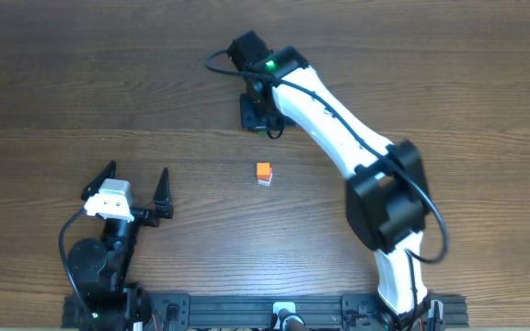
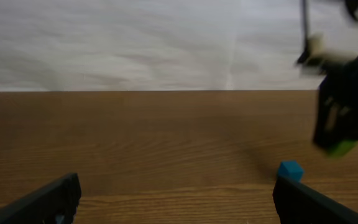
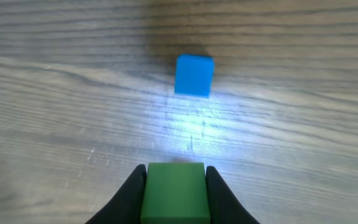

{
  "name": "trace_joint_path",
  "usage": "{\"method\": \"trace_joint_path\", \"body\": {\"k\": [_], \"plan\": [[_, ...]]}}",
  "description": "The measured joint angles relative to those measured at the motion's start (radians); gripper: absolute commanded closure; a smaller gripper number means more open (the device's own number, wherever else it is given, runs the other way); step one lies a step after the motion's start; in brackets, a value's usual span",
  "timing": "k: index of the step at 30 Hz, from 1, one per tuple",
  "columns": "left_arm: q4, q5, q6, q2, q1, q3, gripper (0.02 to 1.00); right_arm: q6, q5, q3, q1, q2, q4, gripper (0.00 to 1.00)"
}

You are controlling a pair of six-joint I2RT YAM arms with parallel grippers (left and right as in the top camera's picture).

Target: Stack Cubes

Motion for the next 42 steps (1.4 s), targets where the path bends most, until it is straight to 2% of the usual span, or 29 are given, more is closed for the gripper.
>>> {"method": "trace_joint_path", "body": {"k": [9, 16, 22, 42], "plan": [[0.000, 0.000, 0.000, 0.000, 0.000, 0.000, 0.018, 0.004, 0.019, -0.013, 0.038, -0.128, -0.179, 0.991], [0.000, 0.000, 0.000, 0.000, 0.000, 0.000, 0.020, 0.013, -0.024, -0.185, 0.092, -0.131, -0.069, 0.989], [0.000, 0.000, 0.000, 0.000, 0.000, 0.000, 0.020, 0.026, -0.038, -0.213, 0.106, -0.134, -0.008, 0.991], [0.000, 0.000, 0.000, 0.000, 0.000, 0.000, 0.018, 0.048, -0.037, -0.224, 0.117, -0.134, -0.029, 0.989]]}}
